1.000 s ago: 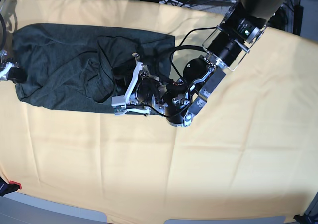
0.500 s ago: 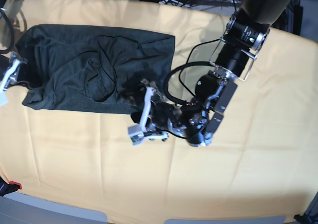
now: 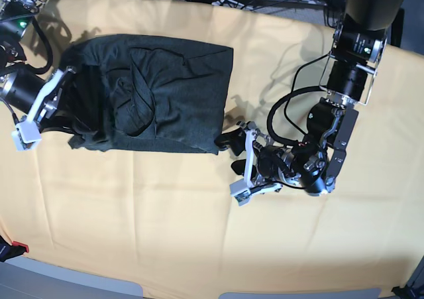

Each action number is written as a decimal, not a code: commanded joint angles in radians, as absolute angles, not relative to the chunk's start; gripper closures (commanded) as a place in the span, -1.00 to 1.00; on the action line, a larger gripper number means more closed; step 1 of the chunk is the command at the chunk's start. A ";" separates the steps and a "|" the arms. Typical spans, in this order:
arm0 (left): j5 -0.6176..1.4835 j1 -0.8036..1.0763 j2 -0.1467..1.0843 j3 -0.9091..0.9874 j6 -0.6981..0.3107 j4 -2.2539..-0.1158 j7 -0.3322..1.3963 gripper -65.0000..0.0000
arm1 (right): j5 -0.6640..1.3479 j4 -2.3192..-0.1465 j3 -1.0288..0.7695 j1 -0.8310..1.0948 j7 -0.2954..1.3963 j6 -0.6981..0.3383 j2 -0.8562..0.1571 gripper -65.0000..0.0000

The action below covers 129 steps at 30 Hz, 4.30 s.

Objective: Fold the T-shirt properly

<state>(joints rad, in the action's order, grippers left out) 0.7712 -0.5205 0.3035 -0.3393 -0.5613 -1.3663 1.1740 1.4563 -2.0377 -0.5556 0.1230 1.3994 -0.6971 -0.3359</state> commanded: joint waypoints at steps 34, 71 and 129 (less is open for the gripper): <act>0.759 -0.516 0.322 -0.330 -0.567 -1.380 1.144 -0.38 | 0.964 -2.005 0.065 -0.128 1.093 -0.698 -0.037 1.00; 1.223 -0.525 0.348 -0.194 -0.698 -1.380 1.284 -0.38 | 1.226 -2.002 -0.237 0.039 1.396 -0.698 -0.358 -0.28; 1.226 -0.532 0.272 -0.446 -0.676 -1.539 1.396 1.00 | 1.275 -2.002 -0.645 0.174 1.381 -0.698 -0.369 0.80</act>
